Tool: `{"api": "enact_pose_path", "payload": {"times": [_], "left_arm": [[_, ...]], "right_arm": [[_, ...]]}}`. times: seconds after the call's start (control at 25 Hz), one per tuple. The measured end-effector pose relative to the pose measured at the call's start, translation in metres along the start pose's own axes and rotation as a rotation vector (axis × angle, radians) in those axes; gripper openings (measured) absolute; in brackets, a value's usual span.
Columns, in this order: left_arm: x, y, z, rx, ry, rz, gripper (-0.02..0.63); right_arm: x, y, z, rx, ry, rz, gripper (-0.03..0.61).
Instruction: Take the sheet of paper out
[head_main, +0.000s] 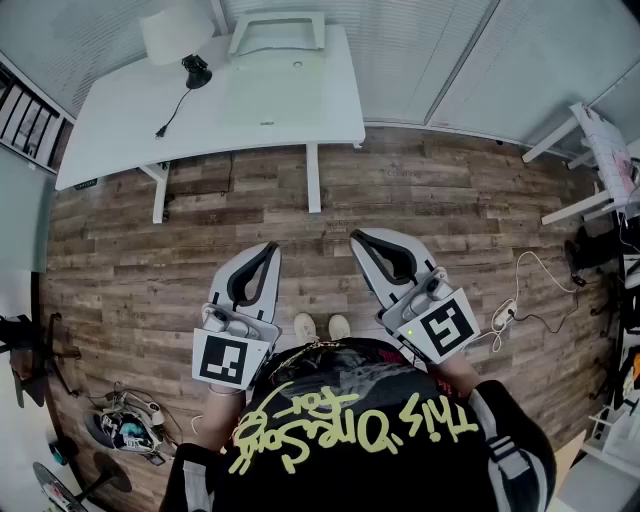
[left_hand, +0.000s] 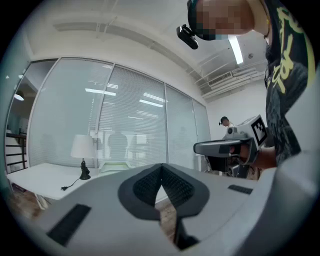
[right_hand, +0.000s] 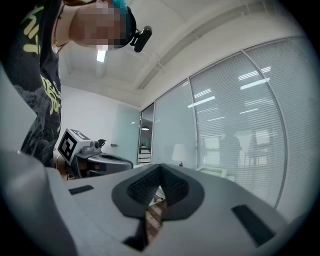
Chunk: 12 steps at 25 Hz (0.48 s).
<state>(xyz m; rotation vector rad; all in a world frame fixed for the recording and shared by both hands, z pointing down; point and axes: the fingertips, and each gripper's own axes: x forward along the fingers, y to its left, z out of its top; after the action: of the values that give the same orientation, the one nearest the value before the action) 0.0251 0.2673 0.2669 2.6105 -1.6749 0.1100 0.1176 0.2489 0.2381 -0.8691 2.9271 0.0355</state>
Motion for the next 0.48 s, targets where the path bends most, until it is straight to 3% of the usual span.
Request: {"api": "enact_pose_path", "payload": {"times": [0.48], "left_arm": [[-0.0055,0.0044,0.0027,0.014,-0.006,0.016,0.006]], "right_arm": [[0.0007,0.0028,-0.0003,-0.007,-0.002,0.003,0.006]]}}
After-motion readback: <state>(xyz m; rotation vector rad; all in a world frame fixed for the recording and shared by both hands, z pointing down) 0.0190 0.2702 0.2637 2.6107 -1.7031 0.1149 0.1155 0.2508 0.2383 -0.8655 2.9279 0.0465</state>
